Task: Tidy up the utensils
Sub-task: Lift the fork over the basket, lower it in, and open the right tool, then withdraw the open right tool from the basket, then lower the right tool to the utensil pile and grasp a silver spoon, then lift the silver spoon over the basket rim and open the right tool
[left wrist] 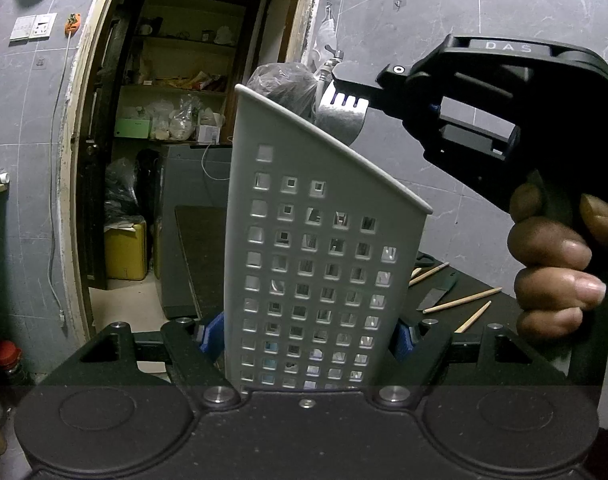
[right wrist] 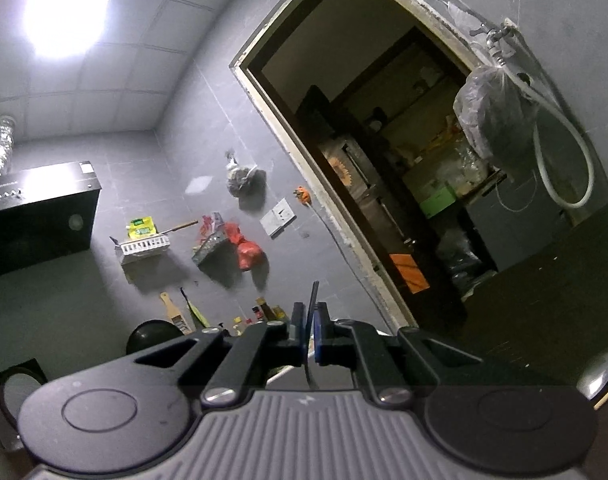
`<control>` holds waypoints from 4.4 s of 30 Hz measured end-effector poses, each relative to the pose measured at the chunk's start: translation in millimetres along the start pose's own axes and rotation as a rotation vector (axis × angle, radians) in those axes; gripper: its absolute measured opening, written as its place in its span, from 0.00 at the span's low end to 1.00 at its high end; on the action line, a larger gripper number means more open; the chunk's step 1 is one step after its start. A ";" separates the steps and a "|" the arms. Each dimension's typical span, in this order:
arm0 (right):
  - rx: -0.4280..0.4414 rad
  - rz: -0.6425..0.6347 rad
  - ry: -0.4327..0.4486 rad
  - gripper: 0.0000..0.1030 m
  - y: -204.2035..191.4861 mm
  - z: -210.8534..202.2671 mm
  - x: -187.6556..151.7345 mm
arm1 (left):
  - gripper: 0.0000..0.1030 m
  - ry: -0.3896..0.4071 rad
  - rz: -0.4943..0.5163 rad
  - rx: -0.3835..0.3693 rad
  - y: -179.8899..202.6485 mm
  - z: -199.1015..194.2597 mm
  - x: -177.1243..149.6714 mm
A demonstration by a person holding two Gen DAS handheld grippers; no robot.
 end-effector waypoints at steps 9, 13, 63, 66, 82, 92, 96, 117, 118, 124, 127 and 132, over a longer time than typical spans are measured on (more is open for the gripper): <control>-0.023 -0.110 -0.016 0.14 -10.8 -2.8 -2.1 | 0.76 0.000 0.001 0.000 -0.3 0.0 0.1; -0.038 -0.121 -0.017 0.14 -12.8 -2.7 -3.3 | 0.76 0.000 0.000 0.000 0.0 0.0 0.0; -0.634 0.154 -0.052 1.00 111.0 -54.9 11.6 | 0.76 -0.003 -0.016 -0.014 -6.8 7.4 -2.4; -0.590 0.187 -0.104 1.00 116.4 -35.1 12.5 | 0.76 -0.002 -0.016 -0.016 -5.5 7.1 -2.7; -0.587 0.356 -0.309 0.95 167.5 36.4 -6.2 | 0.76 -0.003 -0.022 -0.011 -5.1 6.6 -3.7; -0.678 0.200 -0.377 0.54 165.4 51.8 -17.0 | 0.76 -0.003 -0.023 -0.010 -4.4 5.8 -3.5; -0.718 0.080 -0.427 0.33 151.7 64.5 -24.2 | 0.76 -0.003 -0.023 -0.010 -5.1 5.9 -3.4; -0.631 -0.202 -0.535 0.03 97.8 68.7 -29.5 | 0.76 -0.002 -0.029 -0.004 -4.0 5.9 -3.3; -0.630 -0.192 -0.530 0.04 98.5 66.3 -28.9 | 0.76 -0.002 -0.030 -0.004 -4.4 5.9 -3.2; -0.611 -0.184 -0.555 0.05 106.4 66.8 -40.9 | 0.76 -0.002 -0.030 -0.002 -4.2 5.6 -3.5; -0.612 -0.199 -0.534 0.04 104.8 66.4 -42.3 | 0.76 -0.002 -0.029 -0.002 -4.5 5.4 -3.7; -0.577 -0.182 -0.504 0.04 103.6 57.0 -36.3 | 0.76 -0.002 -0.031 0.000 -4.0 5.3 -3.4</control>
Point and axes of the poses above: each gripper's, at about its wrist camera, not at the fingertips, and z roughly the way its jaws point, y to its right, x to its top, the point moved 1 cm from there along z, roughly the way its jaws point, and after that the axes turned 5 degrees about y, right-handed, at the moved point
